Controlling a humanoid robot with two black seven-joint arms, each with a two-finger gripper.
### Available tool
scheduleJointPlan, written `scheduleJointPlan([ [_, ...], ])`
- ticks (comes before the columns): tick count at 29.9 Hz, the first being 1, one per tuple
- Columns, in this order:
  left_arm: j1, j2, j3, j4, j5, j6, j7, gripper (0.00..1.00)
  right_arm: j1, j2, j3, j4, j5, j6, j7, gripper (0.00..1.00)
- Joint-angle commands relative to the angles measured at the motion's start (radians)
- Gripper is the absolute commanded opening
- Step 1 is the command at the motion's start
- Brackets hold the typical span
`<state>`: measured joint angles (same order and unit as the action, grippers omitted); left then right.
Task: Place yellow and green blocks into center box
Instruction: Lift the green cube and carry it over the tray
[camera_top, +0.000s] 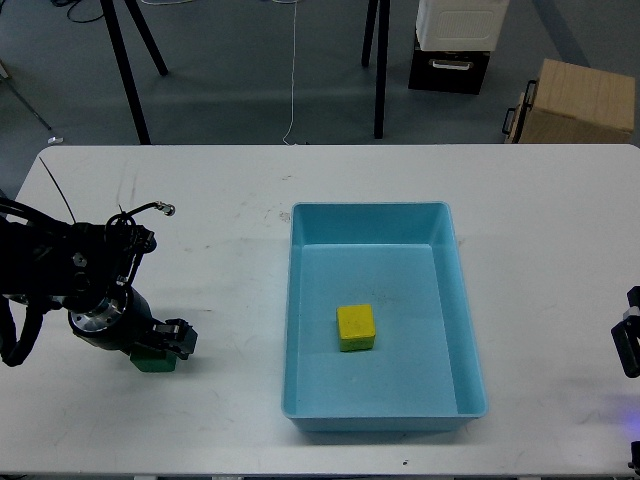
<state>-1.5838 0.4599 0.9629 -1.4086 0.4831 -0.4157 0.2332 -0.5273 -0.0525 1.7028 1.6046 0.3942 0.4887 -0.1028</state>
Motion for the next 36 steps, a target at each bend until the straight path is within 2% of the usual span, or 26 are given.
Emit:
scheduleJointPlan([
  [1,-0.021,0.014,-0.004,-0.029,0.038,0.006,-0.011,0.0,-0.003,-0.001,0.001,0.002,0.002,0.0,0.0,1.0],
  [4,-0.102,0.02,-0.009,-0.062,0.038,0.009,-0.015,0.0,-0.007,-0.001,0.001,0.005,0.002,0.0,0.0,1.0],
  [9,-0.335,-0.029,-0.058,-0.135,0.02,-0.003,-0.055,0.0,-0.011,-0.006,0.0,0.009,0.002,0.0,0.002,1.0],
  [14,-0.495,-0.271,-0.104,-0.127,-0.098,-0.008,-0.078,0.0,-0.019,-0.009,0.001,0.009,0.002,0.0,0.002,1.0],
  [17,-0.509,-0.46,-0.096,-0.049,-0.11,0.026,-0.104,0.0,-0.03,-0.012,0.003,0.008,0.002,0.0,0.002,1.0],
  [18,-0.501,-0.46,-0.087,-0.008,-0.109,0.049,-0.104,0.03,-0.033,-0.015,0.002,0.006,0.002,0.0,0.002,1.0],
  [20,-0.484,-0.46,-0.073,0.042,-0.106,0.067,-0.104,0.1,-0.045,-0.018,0.001,0.003,0.002,0.0,0.002,1.0],
  [23,-0.46,-0.46,-0.075,0.059,-0.109,0.064,-0.107,0.3,-0.063,-0.026,0.001,0.005,0.003,0.0,0.002,1.0],
  [24,-0.456,-0.46,-0.076,0.065,-0.109,0.064,-0.109,0.47,-0.068,-0.027,0.003,0.005,0.003,0.0,0.002,1.0],
  [25,-0.446,-0.46,-0.076,0.066,-0.11,0.063,-0.12,0.68,-0.071,-0.027,0.005,0.006,0.003,0.0,0.002,1.0],
  [26,-0.437,-0.46,-0.076,0.066,-0.116,0.058,-0.135,0.8,-0.072,-0.027,0.009,0.006,0.003,0.0,0.002,1.0],
  [29,-0.429,-0.46,-0.076,0.063,-0.119,0.008,-0.163,0.9,-0.076,-0.027,0.015,0.008,0.003,0.0,0.002,1.0],
  [31,-0.426,-0.46,-0.081,0.063,-0.124,-0.02,-0.166,0.92,-0.076,-0.027,0.014,0.008,0.003,0.0,0.002,1.0],
  [36,-0.426,-0.46,-0.105,0.069,-0.126,-0.028,-0.166,0.96,-0.077,-0.029,0.017,0.008,0.002,0.0,0.002,1.0],
])
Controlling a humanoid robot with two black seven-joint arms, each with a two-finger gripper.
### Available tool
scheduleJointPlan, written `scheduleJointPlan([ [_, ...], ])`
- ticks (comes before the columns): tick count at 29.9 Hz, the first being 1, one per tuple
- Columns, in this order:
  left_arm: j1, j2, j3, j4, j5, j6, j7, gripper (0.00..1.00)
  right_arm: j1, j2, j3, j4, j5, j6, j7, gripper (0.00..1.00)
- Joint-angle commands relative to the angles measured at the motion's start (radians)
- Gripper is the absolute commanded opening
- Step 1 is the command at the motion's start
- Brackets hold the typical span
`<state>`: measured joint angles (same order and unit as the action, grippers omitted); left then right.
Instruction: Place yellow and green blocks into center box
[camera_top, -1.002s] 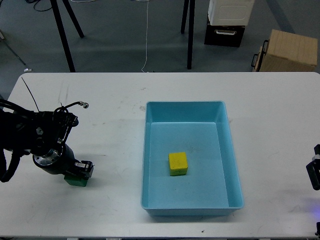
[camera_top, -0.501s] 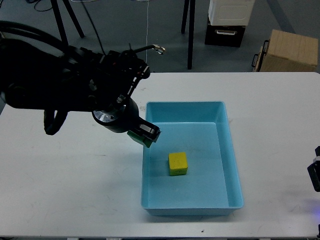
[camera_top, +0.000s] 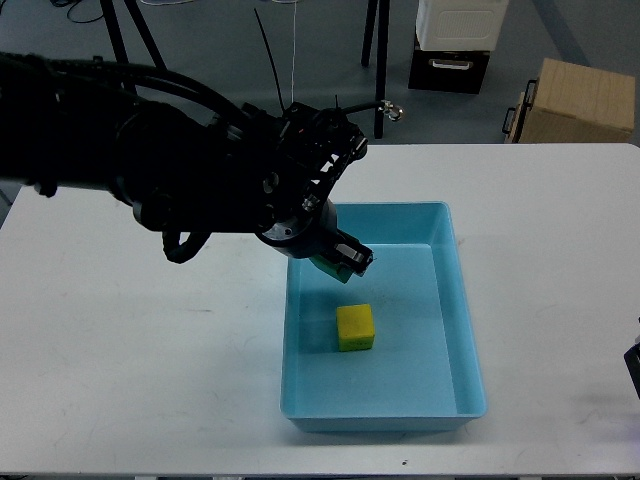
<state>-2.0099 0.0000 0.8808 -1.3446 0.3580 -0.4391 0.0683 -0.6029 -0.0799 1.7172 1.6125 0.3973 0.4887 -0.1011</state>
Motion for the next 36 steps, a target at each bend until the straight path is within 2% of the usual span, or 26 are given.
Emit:
scheduleJointPlan([
  [1,-0.001,0.0,-0.041,0.013,-0.001,-0.001,-0.001,0.97,-0.001,-0.001,0.004,0.0,-0.002,0.0,0.0,1.0],
  [5,0.0,0.0,-0.089,0.102,-0.004,0.013,-0.002,0.98,-0.005,0.0,0.047,0.004,-0.002,0.0,0.0,1.0],
  [7,0.008,0.0,-0.167,0.174,-0.008,0.007,-0.021,0.98,-0.005,0.0,0.073,0.012,-0.003,0.0,-0.002,1.0],
  [10,0.087,0.0,-0.372,0.255,-0.008,0.0,-0.056,0.98,-0.003,0.0,0.078,0.041,-0.003,0.0,0.0,1.0],
  [15,0.29,0.113,-0.77,0.268,-0.014,-0.004,-0.059,0.99,-0.003,0.002,0.068,0.056,-0.003,0.0,0.0,1.0],
  [20,0.475,0.147,-1.046,0.317,-0.083,-0.05,-0.059,1.0,-0.003,0.0,0.081,0.078,-0.006,0.0,-0.002,1.0],
  [26,0.768,0.112,-1.628,0.475,-0.103,-0.05,-0.056,0.99,0.005,0.002,0.093,0.098,-0.006,0.0,-0.002,1.0],
  [31,0.957,0.089,-2.014,0.479,-0.111,-0.05,-0.048,0.99,0.006,0.005,0.094,0.109,-0.006,0.0,0.0,1.0],
  [36,1.123,0.107,-2.261,0.414,-0.198,-0.05,-0.047,0.99,0.006,0.006,0.101,0.118,-0.003,0.0,0.0,1.0],
])
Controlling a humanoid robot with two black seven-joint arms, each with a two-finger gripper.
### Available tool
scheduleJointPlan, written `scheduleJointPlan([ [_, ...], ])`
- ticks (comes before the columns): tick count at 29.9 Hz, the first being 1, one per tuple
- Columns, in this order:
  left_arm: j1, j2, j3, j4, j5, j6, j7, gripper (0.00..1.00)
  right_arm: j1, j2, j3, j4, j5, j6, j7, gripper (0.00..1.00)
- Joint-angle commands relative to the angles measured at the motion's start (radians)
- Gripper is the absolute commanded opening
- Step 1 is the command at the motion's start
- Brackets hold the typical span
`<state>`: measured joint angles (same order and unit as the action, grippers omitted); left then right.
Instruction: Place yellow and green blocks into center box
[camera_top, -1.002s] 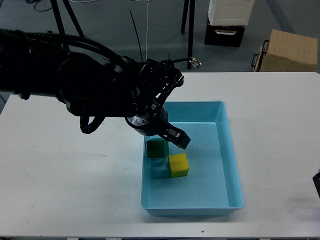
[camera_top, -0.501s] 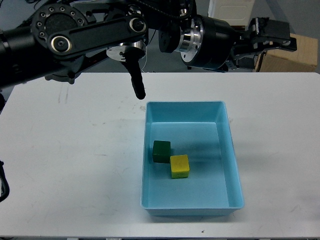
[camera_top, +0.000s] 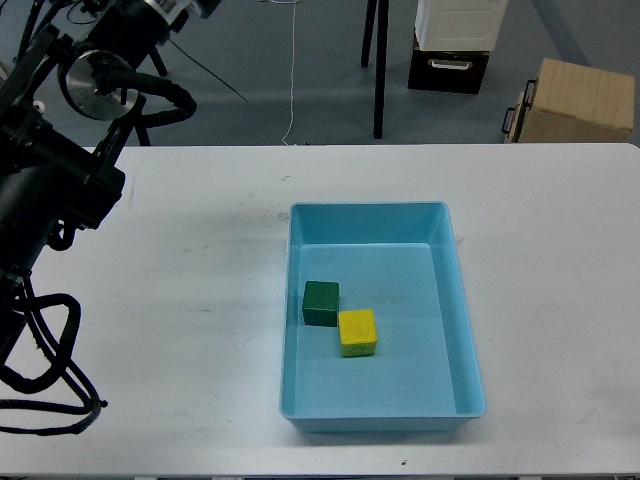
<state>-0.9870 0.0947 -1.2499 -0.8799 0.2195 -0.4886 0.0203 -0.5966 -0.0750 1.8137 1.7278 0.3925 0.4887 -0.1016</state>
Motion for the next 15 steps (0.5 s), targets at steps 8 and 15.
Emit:
scheduleJointPlan([
  [8,0.52,0.065,-0.239,-0.42,-0.101,0.0,0.003,0.99,0.0,0.0,0.0,0.003,-0.001,0.0,0.0,1.0],
  [15,0.933,0.073,-0.338,-0.723,-0.121,0.0,0.003,0.99,-0.003,0.0,-0.007,0.004,-0.003,0.0,0.0,1.0],
])
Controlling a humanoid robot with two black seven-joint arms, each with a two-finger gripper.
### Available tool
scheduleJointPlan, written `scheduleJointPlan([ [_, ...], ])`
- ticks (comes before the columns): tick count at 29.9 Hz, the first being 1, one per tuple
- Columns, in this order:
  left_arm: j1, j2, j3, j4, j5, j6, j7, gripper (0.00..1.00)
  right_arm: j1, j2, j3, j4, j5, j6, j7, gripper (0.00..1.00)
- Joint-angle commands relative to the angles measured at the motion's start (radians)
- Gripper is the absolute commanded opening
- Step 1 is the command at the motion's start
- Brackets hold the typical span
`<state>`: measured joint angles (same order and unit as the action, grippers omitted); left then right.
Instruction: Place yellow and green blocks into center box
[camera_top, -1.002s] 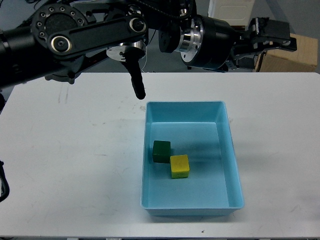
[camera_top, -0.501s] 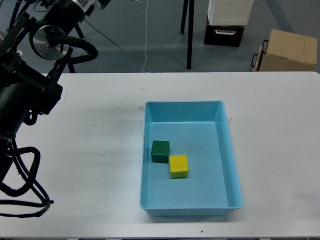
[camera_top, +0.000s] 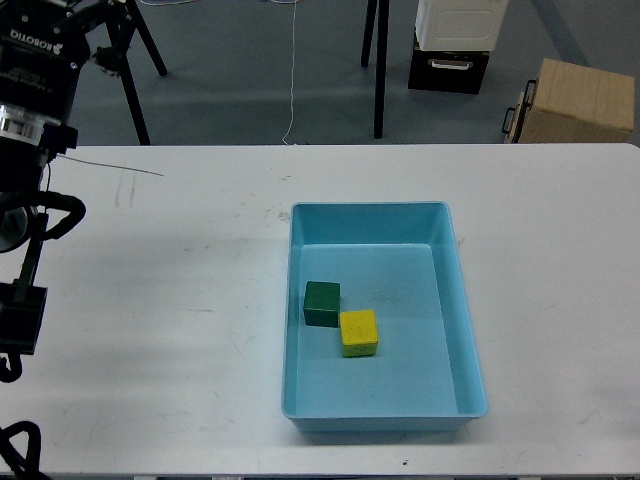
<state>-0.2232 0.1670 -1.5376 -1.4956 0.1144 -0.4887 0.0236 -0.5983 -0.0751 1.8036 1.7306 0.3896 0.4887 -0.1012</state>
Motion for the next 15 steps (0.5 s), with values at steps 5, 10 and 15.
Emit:
scheduleJointPlan([
  [5,0.462,0.002,-0.067,-0.273,-0.133,0.0,0.009,0.99,0.0,-0.005,0.0,0.001,-0.021,0.0,-0.002,1.0],
  [10,0.606,-0.018,-0.067,-0.27,-0.24,0.0,0.022,1.0,-0.001,-0.003,-0.055,0.0,-0.047,0.0,-0.002,1.0],
  [15,0.786,-0.066,-0.058,-0.27,-0.352,0.0,0.061,1.0,-0.014,-0.006,-0.093,0.0,-0.044,0.0,0.0,1.0],
])
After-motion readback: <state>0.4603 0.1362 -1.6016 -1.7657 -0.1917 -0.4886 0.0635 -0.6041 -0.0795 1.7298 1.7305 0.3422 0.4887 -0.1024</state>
